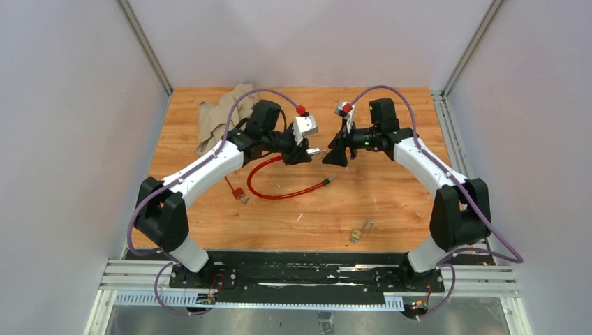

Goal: Lock with the key
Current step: Adjust the lock.

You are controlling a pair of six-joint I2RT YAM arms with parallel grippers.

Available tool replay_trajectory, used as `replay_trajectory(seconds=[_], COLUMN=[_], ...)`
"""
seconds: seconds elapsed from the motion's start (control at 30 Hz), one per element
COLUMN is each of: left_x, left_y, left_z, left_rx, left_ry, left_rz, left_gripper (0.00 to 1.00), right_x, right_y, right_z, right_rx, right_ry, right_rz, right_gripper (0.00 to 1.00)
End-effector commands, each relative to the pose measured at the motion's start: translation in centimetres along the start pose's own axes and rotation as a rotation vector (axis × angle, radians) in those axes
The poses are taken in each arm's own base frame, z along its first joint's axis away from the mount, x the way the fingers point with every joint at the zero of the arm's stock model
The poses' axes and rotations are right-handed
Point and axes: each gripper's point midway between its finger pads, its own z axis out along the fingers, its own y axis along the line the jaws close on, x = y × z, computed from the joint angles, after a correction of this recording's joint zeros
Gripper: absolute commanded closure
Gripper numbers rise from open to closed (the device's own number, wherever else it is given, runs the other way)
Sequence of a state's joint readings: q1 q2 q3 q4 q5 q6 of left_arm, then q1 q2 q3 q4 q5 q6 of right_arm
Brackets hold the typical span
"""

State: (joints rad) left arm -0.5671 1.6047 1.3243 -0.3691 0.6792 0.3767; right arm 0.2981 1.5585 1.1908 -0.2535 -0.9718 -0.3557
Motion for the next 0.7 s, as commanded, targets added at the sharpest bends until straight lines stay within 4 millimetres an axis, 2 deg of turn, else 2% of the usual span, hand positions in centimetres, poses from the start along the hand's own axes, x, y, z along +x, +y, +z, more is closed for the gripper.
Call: replay_trajectory(seconds=[0.0,0.13,0.23,0.33,0.53,0.67], left_x=[-1.8,-1.4,-0.9,-1.0,-0.8,-0.8], left_y=[0.8,0.9,1.0,0.9,0.6,0.8], left_z=[0.0,0.0,0.1,0.2,0.3,0.2], left_rx=[-0.121,-0.158,-0.172,-0.172,-0.162,-0.179], left_ry=[-0.090,-0.091,-0.083,-0.086,-0.076,-0.072], left_rz=[0.205,0.249,0.269,0.278,0.289,0.293], left_gripper=[1.00,1.00,1.00,1.00,1.00,1.00], right_x=[-2.6,-3.6,-3.5,-3.4,-3.2,-2.9], right_y=[1.7,2.5,2.3,2.7,3.0,3.1], right_z=[0.8,1.5,1.9,2.3,2.9,2.9], right_rx=[-0.181,-0.322,-0.334,-0.370,-0.427,-0.443], right_ry=[-0.083,-0.111,-0.117,-0.110,-0.099,-0.091], right_rz=[0.189,0.293,0.323,0.367,0.421,0.440], right_gripper=[0.28,0.28,0.30,0.38,0.63,0.71])
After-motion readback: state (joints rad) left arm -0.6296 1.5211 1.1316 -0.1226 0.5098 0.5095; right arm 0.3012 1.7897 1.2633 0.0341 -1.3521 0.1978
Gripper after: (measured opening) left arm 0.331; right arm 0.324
